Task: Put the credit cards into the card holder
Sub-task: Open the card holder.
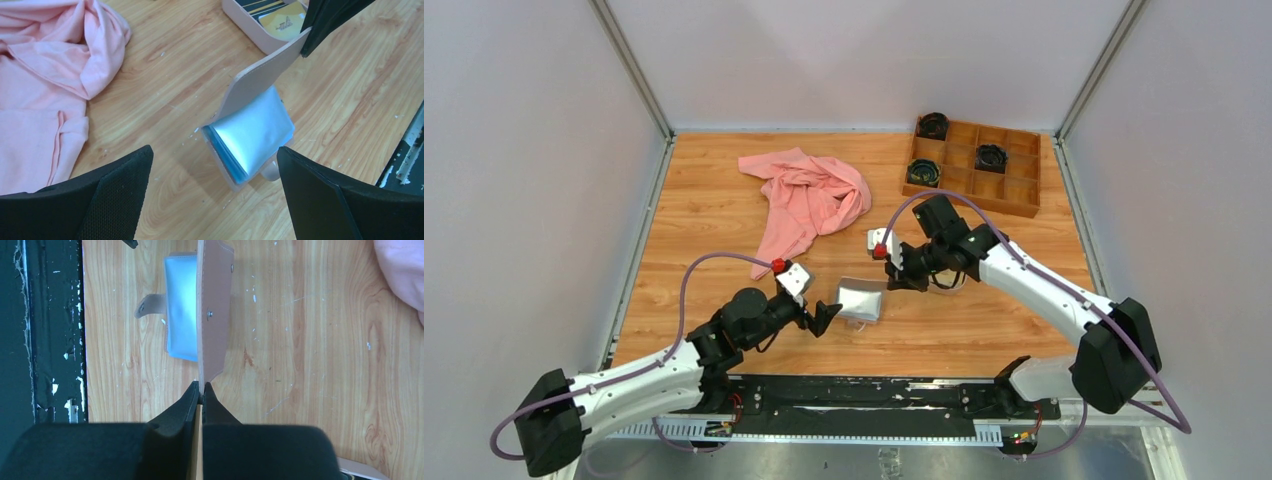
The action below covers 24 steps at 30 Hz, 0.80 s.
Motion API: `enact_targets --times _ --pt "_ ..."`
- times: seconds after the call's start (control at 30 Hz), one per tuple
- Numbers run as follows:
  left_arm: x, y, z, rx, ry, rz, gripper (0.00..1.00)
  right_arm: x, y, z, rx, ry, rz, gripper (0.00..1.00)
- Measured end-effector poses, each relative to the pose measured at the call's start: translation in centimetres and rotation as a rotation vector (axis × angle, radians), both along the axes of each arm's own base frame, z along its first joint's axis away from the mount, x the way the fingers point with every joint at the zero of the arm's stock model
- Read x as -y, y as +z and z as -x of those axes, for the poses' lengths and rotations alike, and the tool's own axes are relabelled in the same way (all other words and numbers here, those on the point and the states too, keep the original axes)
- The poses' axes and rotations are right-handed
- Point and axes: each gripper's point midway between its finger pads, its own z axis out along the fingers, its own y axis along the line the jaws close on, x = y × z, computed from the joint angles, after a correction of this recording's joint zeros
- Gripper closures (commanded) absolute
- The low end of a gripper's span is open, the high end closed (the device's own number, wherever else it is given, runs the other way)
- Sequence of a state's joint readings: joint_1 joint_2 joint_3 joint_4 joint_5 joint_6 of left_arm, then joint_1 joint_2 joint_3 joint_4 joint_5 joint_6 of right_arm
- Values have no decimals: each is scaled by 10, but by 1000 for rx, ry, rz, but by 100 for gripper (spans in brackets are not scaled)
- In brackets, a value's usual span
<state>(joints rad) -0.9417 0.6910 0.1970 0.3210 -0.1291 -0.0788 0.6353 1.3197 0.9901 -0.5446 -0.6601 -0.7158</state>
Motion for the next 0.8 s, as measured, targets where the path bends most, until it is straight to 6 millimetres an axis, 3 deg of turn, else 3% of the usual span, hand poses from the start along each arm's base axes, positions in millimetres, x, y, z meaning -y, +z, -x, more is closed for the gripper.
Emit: enact_targets --times 0.27,0.63,0.8 --pt "17 17 1 43 -106 13 18 0 6 9 7 59 -25 100" --pt "40 11 -2 71 -217 -80 47 1 8 20 -11 110 -41 100" --pt "53 9 2 76 -291 -103 73 2 7 21 -13 118 -40 100"
